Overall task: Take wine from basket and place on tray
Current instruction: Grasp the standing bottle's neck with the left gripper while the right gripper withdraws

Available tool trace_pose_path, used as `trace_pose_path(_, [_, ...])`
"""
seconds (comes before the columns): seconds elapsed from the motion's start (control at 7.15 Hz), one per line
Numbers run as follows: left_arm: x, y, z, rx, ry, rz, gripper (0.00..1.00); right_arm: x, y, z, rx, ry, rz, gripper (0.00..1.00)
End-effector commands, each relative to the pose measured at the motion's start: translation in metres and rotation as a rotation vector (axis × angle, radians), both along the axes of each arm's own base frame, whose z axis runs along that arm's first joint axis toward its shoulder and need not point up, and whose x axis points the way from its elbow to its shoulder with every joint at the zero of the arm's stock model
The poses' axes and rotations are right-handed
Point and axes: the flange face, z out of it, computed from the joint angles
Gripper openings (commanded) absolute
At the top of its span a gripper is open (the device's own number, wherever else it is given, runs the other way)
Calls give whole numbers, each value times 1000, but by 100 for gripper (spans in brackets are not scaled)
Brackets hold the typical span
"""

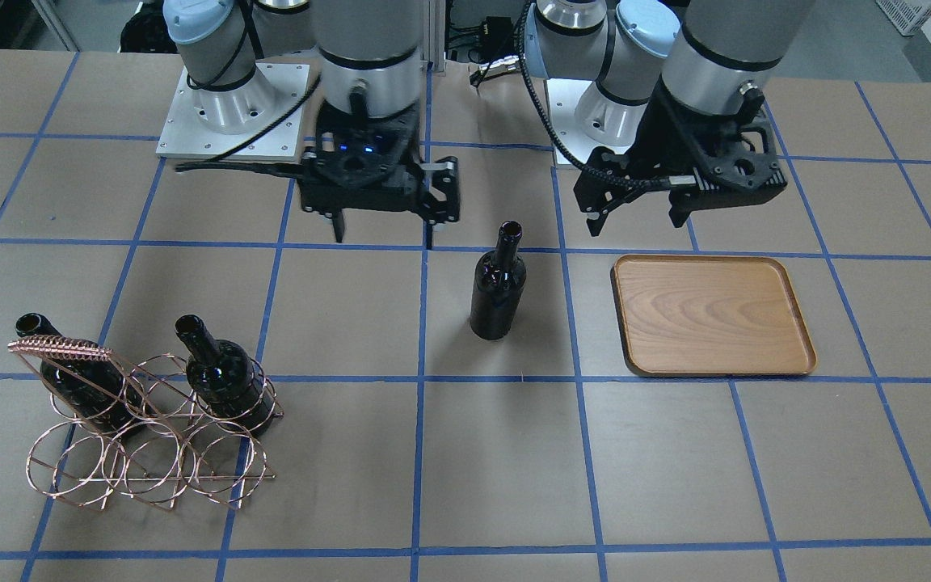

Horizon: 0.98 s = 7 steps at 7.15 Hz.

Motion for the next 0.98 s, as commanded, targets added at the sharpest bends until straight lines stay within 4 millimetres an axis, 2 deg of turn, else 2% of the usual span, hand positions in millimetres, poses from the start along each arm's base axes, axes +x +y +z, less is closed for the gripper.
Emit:
trace_pose_path(0.0, [-60,2,-41,72,-9,-6,100,-90,10,40,42,39,102,100])
trace_pose_path(0.14, [-81,12,-75,137,-25,-17,100,-111,15,53,31,38,132,100])
trace_pose_path(0.28, [-90,19,-91,155,-29,-53,100,-121,13,47,51,40,127,100])
trace_pose_path(0.56, [-94,22,-103,182,-14,-51,80,-125,12,45,54,45,134,100])
trace_pose_path(0.7, [-99,25,-103,199,37,-56,60,-128,10,45,53,48,164,100])
trace_pose_path(0.84, [-98,25,-103,196,35,-88,33,-131,10,43,56,47,159,100])
